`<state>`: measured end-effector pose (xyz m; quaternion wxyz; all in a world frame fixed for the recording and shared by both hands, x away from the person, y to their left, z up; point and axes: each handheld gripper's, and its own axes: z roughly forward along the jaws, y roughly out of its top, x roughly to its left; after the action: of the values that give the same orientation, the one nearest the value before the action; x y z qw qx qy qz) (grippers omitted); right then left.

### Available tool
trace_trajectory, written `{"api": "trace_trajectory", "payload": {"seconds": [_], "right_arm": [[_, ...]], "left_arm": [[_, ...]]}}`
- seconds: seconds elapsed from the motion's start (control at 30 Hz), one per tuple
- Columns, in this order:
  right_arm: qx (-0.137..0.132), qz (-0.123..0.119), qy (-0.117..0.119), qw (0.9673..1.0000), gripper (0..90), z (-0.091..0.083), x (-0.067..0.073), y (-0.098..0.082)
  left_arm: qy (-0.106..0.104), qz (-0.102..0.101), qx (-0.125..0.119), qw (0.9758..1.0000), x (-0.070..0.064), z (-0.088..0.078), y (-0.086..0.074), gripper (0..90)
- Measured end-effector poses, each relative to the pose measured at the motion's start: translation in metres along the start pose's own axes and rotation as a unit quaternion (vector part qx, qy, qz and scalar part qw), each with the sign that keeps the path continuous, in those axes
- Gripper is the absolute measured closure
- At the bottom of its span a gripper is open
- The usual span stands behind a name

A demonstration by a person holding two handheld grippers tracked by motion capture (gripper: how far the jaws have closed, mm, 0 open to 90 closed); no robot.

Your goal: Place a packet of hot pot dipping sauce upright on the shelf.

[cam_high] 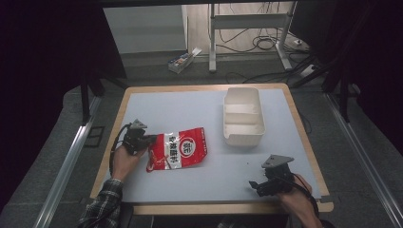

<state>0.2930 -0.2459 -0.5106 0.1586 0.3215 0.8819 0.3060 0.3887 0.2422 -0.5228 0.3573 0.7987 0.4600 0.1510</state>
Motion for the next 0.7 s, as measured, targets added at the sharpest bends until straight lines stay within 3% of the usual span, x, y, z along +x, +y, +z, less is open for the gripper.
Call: {"api": "trace_trajectory", "payload": {"seconds": [0.33,0.47,0.7], "right_arm": [[0.007,-0.006,0.004,0.9999,6.0,0.003,0.002,0.0],[0.008,-0.008,0.004,0.9999,6.0,0.003,0.002,0.0],[0.007,-0.01,0.002,0.9999,6.0,0.002,0.002,0.0]], "left_arm": [[0.024,-0.011,0.013,0.9996,0.016,0.025,0.011,89.5],[0.024,-0.001,0.03,0.9993,0.015,0.032,0.012,89.6],[0.024,0.008,0.047,0.9986,0.006,0.027,0.011,90.0]]}}
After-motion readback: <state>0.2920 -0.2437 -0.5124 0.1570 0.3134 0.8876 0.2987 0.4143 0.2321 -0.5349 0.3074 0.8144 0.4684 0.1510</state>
